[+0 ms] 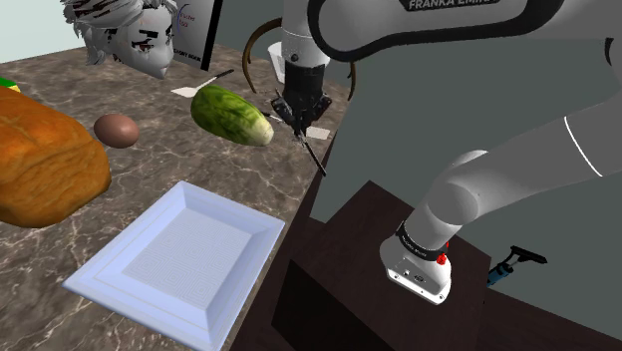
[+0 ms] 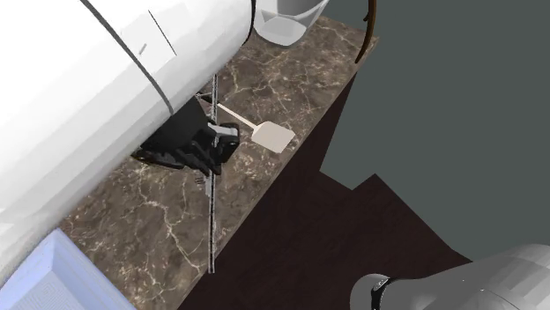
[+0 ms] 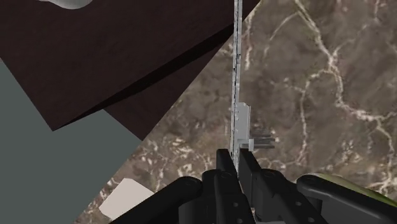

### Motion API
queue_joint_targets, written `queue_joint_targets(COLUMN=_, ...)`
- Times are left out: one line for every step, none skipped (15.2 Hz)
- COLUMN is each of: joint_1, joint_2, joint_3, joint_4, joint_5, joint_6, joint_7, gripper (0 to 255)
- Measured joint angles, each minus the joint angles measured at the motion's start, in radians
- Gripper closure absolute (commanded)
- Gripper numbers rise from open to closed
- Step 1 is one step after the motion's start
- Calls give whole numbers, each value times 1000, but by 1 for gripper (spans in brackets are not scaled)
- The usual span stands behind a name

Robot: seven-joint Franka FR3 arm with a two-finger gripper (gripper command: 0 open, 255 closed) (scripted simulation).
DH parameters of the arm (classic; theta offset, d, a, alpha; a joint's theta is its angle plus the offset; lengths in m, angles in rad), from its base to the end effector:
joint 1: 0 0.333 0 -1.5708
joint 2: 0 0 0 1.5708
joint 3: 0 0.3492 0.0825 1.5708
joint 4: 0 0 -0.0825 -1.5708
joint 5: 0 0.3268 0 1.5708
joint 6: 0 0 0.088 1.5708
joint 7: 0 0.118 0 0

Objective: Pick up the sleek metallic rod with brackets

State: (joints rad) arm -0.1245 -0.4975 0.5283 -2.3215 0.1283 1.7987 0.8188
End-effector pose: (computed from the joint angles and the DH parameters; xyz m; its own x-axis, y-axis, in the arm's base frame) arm 0.2992 0.1741 0.5291 0.8716 -0.4889 0.0357 -0.4888 -0.8614 0.1381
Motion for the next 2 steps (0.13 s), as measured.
queue_joint_targets(joint_1=0, joint_2=-3, joint_3=-3, joint_4=14, joint_5=-1, joint_6=-17, joint_7=-2, gripper=255)
queue_joint_targets(joint_1=0, joint_2=-5, joint_3=-5, joint_4=20, joint_5=-1, joint_6=-25, joint_7=-2, gripper=255)
